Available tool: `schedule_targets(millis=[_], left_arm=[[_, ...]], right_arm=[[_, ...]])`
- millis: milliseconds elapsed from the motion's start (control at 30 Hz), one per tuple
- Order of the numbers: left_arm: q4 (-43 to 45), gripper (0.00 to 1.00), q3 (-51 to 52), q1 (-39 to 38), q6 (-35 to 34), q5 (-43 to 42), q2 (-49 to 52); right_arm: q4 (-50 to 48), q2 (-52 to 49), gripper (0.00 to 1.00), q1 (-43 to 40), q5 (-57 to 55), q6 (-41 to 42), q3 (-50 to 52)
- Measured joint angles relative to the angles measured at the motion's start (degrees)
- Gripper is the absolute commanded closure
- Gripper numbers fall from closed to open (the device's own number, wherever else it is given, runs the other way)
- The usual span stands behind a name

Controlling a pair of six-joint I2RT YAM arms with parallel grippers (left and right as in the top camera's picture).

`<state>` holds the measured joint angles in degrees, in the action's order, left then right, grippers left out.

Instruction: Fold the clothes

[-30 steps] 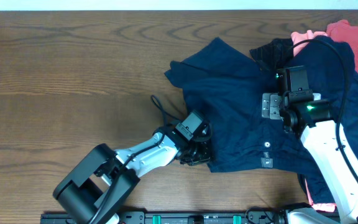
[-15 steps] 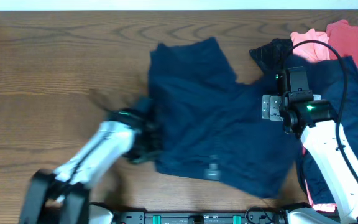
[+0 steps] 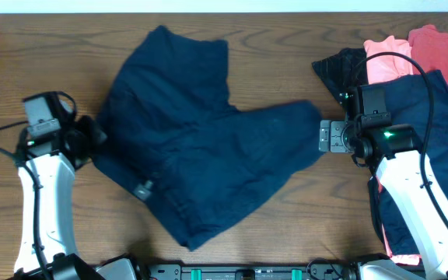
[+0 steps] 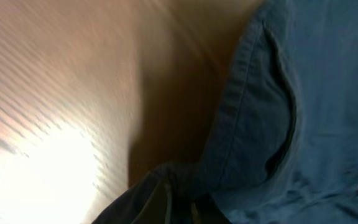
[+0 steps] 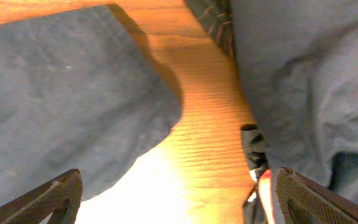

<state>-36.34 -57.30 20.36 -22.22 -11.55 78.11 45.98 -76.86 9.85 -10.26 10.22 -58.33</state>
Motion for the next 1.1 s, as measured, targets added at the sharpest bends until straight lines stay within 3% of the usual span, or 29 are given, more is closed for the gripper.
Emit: schedule_targets(millis=[100,200,267,467,600,800,1100], left_arm=[[0.5,0.53,-2.58,1.68,1.03,0.15,0.0],[-2.23,0.32,-5.27,2.21,1.42,-0.04,0.0],[-7.17,0.26,-6.03,2.01,1.38,-0.74,-0.04],[-26.97,0.27,-5.88,-0.96,1.27,-5.38,-0.07],[-32.41,0.27,-4.79,-5.77,1.29,-7.28,-0.11],[-30.21,0.27,2.32,-15.08,-0.44,-8.31,-0.11],[-14.71,0.34,17.4,-24.59,-9.51,-9.09,-0.11]], right_arm=[[0.63,0.0,0.02,0.0,2.84,0.0,0.0],[1.6,0.0,0.01,0.0,5.49,0.0,0.0],[2.6,0.0,0.01,0.0,6.95,0.0,0.0],[4.9,-0.02,0.05,0.0,10.91,0.35,0.0],[4.68,-1.79,0.07,0.0,13.16,2.21,0.0],[1.68,-9.2,0.14,0.0,16.94,4.76,0.0],[-4.26,-17.22,0.28,0.02,20.37,9.11,0.0]])
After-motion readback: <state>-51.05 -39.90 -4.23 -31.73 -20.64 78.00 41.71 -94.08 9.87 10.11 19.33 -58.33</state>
